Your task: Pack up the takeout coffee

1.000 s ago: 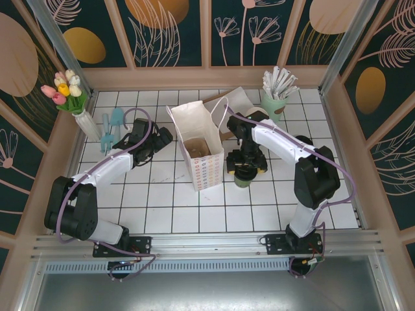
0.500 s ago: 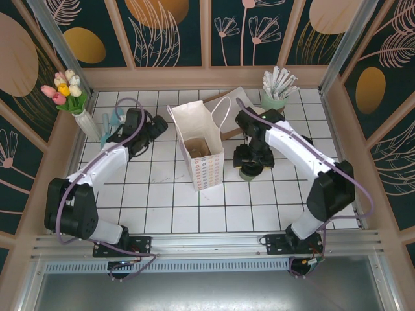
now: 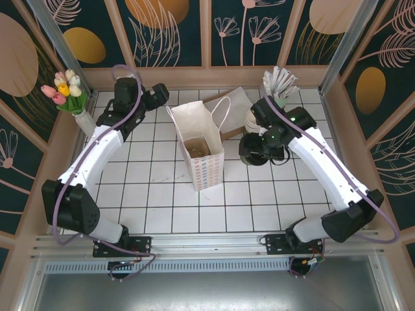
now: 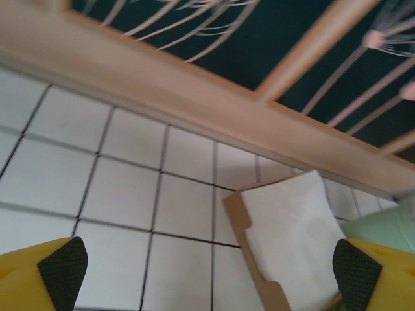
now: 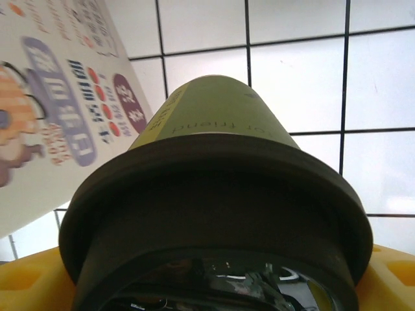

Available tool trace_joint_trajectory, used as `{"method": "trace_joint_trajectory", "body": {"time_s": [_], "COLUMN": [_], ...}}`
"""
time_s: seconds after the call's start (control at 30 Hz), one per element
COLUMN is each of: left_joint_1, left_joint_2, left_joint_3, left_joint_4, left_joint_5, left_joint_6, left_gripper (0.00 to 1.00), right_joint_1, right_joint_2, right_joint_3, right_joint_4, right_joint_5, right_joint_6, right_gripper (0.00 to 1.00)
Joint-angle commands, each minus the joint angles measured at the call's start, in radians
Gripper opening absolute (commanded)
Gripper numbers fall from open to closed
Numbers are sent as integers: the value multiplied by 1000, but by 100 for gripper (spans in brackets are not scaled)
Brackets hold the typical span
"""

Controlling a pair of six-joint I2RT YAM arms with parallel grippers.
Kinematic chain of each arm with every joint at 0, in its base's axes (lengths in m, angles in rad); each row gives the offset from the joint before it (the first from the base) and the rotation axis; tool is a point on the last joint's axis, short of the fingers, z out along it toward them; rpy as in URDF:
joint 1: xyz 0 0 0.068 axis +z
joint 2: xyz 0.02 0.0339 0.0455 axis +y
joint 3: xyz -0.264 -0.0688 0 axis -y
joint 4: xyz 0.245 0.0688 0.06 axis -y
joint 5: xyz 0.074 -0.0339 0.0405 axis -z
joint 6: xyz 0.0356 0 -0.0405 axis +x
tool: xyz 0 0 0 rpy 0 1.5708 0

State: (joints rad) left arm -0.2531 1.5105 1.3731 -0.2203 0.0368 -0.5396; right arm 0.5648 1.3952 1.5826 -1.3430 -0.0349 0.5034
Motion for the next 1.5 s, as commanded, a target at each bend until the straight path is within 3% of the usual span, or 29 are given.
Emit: {"method": "trace_joint_trajectory", "body": {"time_s": [0.0,0.1,0.23,0.5,0.73,1.03,1.47], "left_joint_1": [3,0,0,-1,-9,-20,-21], "left_joint_2": [45,91,139,180,176,189,234], "left_joint_3": [98,195,279,328,332,350,383], "left_joint_4": [20,-58,-116,-145,-195,-294,-371], "left_joint_5": [261,382,396,478,493,454,417], "left_joint_6": [318,485,575,599,646,709,770], "left_gripper": [98,98,99,98,99,99,95], "right_joint_1": [12,15,27,166,246,315,355], "right_joint_2": [-39,-54,-42,-16,33,340,322], "right_joint_3": [45,92,268,508,578,881,716], "right_joint_4": [-31,-32,-32,109,299,-7,-31], "right_joint_5": [-5,32,87,233,166,182,42], "right_joint_6": [23,22,8,-93,-204,-156,8], "right_gripper": [74,74,74,75,75,73,70]}}
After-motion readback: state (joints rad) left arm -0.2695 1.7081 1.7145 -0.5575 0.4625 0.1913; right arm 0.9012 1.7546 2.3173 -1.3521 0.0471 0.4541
